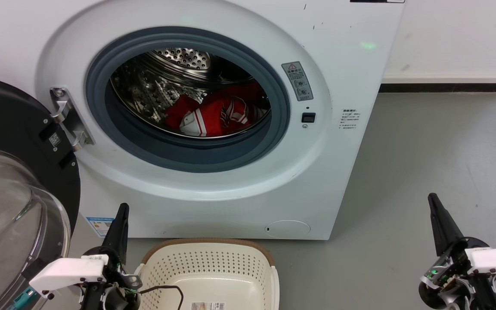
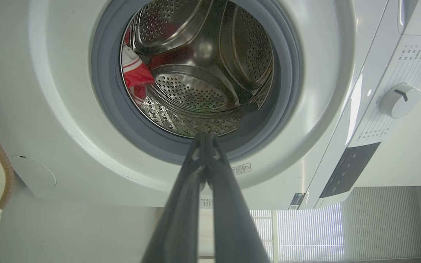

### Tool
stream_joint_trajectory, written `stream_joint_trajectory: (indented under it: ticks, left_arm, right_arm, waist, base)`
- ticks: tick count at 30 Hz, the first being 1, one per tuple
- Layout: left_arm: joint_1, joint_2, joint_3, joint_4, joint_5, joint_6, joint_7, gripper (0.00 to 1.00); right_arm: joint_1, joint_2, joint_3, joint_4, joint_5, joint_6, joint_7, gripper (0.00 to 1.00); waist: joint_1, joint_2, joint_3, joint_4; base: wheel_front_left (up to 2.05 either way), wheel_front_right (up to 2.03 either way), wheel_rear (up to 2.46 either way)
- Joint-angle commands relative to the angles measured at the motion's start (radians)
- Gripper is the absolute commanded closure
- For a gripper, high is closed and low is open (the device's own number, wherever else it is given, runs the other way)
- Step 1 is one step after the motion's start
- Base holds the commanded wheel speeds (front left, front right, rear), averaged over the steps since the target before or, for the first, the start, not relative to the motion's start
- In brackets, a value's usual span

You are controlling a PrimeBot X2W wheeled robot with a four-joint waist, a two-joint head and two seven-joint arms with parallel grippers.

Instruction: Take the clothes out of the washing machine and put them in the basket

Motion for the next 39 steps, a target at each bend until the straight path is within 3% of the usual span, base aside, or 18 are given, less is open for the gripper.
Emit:
stream_joint_trajectory:
  ticks: [1,22,23,32,39]
  left_arm:
    - [-0.006,-0.001,0.002,0.000,-0.002,-0.002,0.002,1.00]
    - [-0.006,-0.001,0.002,0.000,-0.002,-0.002,0.002,1.00]
    - [0.000,0.000,0.000,0.002,0.000,0.000,0.000,0.00]
    - [0.026,-0.002,-0.001,0.007,0.029,0.000,-0.028,0.00]
    - [0.029,-0.002,0.002,-0.037,0.158,0.021,-0.063,0.00]
  right_arm:
    - [-0.013,0.003,0.001,0.001,-0.004,0.000,0.000,1.00]
    - [-0.013,0.003,0.001,0.001,-0.004,0.000,0.000,1.00]
    - [0.001,0.000,0.000,0.001,0.000,0.000,0.000,0.00]
    - [0.029,0.001,0.001,0.021,-0.019,0.000,-0.027,0.00]
    - [0.039,0.001,-0.008,-0.020,-0.166,0.000,-0.062,0.00]
  waist:
    - [0.0000,0.0000,0.000,0.000]
    - [0.0000,0.0000,0.000,0.000]
    - [0.0000,0.0000,0.000,0.000]
    - [0.0000,0.0000,0.001,0.000]
    - [0.0000,0.0000,0.003,0.000]
  base:
    - [0.00,0.00,0.00]
    - [0.00,0.00,0.00]
    - [0.00,0.00,0.00]
    - [0.00,0.00,0.00]
    - [0.00,0.00,0.00]
